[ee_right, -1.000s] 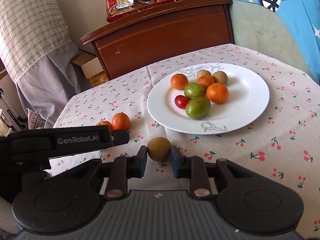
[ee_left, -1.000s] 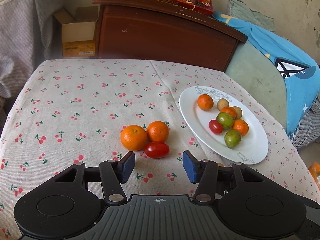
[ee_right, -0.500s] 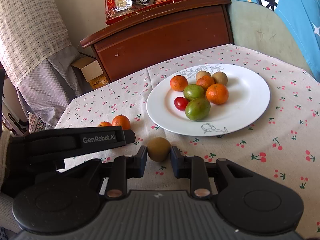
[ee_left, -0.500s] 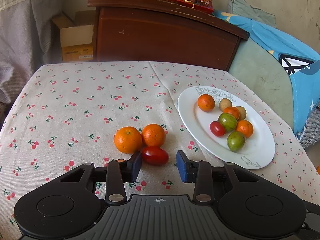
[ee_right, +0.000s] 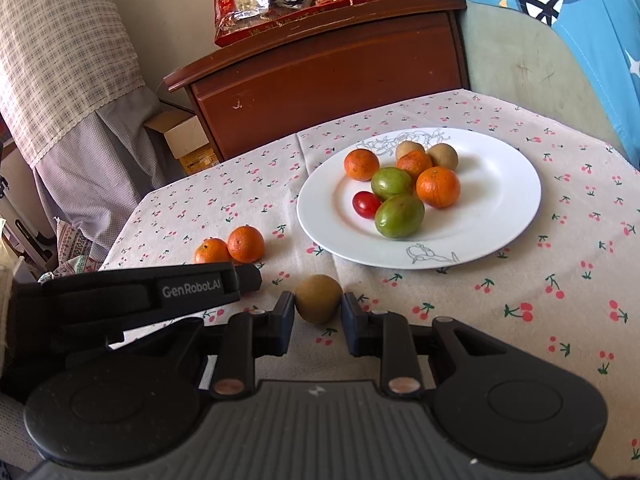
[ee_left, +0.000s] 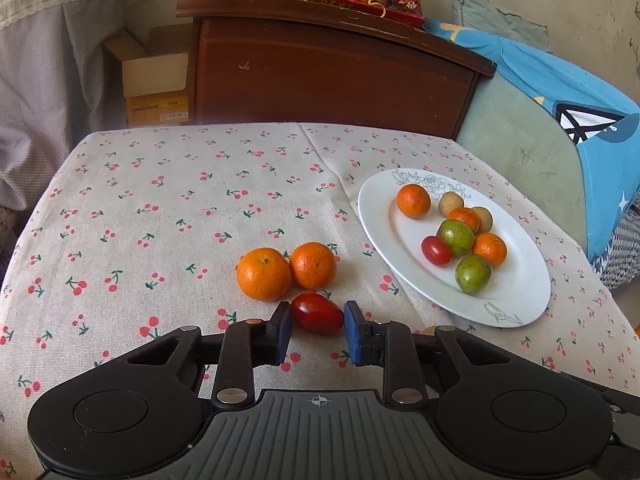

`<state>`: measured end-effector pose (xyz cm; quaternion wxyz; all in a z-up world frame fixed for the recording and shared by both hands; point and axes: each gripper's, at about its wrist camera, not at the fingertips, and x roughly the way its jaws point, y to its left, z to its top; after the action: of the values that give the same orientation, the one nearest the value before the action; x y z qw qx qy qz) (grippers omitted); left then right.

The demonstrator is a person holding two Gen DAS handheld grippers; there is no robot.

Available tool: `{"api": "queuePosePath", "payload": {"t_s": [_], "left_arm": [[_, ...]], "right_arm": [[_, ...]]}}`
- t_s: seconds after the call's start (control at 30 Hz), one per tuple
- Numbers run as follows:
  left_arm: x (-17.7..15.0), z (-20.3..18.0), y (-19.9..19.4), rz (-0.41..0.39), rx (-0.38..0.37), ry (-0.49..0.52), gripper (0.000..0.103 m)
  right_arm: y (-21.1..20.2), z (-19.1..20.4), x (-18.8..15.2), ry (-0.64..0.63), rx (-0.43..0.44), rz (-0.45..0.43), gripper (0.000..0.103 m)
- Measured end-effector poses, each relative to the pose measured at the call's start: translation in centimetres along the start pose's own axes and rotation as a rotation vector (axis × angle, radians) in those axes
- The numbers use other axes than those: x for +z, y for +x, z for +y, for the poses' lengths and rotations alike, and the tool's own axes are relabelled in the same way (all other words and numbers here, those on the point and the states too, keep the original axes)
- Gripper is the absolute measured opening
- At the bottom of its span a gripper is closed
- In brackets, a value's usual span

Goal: Organize fruits
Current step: 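Close the left tool on the red plum tomato, then carry the kiwi and red tomato onto the plate and open both tools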

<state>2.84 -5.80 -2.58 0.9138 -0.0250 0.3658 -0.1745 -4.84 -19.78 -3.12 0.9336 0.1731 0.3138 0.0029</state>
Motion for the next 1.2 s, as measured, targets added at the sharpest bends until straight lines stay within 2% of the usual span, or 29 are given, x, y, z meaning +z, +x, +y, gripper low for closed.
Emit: {"api": "queuePosePath", "payload": {"t_s": [0.57,0.97,1.2], "left_arm": [[-0.7,0.6,-3.6,-0.029,0.001,-0.010,0.025],[0.3,-0.2,-6.5,-0.102,-0.052,-0.003,0.025],[1.4,0.2,-7.6,-0.134,-0.070,-0.026,0.025]], "right_arm": [[-3.3,0.7,0.0,-0.060,-0.016,-0.019,0.026],[-7.7,-1.7,1.5,0.010,-0.064,-0.102,0.026],[-8.1,-2.5,1.7,0.038,-0.081,-0.110,0.026]]}}
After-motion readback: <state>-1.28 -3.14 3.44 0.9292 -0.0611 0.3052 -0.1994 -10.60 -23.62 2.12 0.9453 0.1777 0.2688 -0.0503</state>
